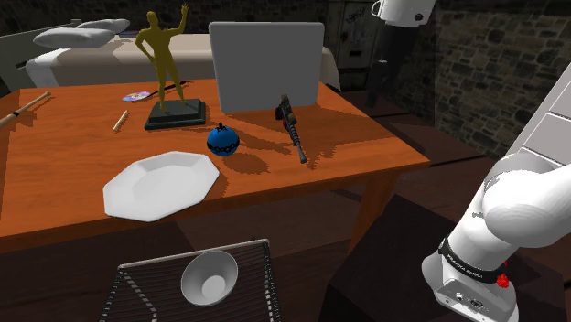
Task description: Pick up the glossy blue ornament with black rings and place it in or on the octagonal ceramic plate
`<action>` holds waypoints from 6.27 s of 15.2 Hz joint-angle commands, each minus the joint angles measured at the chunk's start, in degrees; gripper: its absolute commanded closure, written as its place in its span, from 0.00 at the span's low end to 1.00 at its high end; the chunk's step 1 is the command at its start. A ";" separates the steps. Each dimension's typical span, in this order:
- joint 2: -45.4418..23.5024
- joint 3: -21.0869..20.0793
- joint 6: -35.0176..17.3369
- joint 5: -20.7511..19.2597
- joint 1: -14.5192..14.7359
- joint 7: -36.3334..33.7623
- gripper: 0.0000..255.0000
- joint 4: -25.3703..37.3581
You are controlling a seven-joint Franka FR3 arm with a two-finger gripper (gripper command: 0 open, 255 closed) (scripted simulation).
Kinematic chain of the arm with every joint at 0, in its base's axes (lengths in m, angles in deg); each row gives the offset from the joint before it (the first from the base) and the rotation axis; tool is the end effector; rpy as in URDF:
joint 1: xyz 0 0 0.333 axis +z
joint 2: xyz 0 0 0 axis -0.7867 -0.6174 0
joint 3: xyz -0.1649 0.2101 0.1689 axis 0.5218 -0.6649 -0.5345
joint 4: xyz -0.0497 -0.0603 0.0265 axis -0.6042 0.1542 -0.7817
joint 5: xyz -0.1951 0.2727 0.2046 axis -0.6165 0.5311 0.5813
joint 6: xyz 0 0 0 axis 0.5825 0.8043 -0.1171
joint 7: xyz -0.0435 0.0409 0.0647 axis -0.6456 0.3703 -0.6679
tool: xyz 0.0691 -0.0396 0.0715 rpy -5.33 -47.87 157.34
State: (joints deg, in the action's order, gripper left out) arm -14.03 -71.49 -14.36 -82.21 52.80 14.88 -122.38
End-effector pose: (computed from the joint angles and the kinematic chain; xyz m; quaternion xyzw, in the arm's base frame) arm 0.3173 0.0332 0.6098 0.9983 0.0419 0.0344 0.0226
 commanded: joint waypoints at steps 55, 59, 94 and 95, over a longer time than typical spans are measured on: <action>-43.50 1.57 -80.23 28.62 23.92 32.56 1.00 0.59; -41.60 1.80 -77.50 24.09 23.35 28.44 1.00 1.41; -55.14 -3.05 -74.67 -17.90 28.99 -19.50 1.00 18.07; -55.43 -2.64 -75.20 -18.24 29.32 -19.84 1.00 17.85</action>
State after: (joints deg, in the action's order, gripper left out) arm -68.99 -73.97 -94.77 -100.31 81.78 -4.75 -103.14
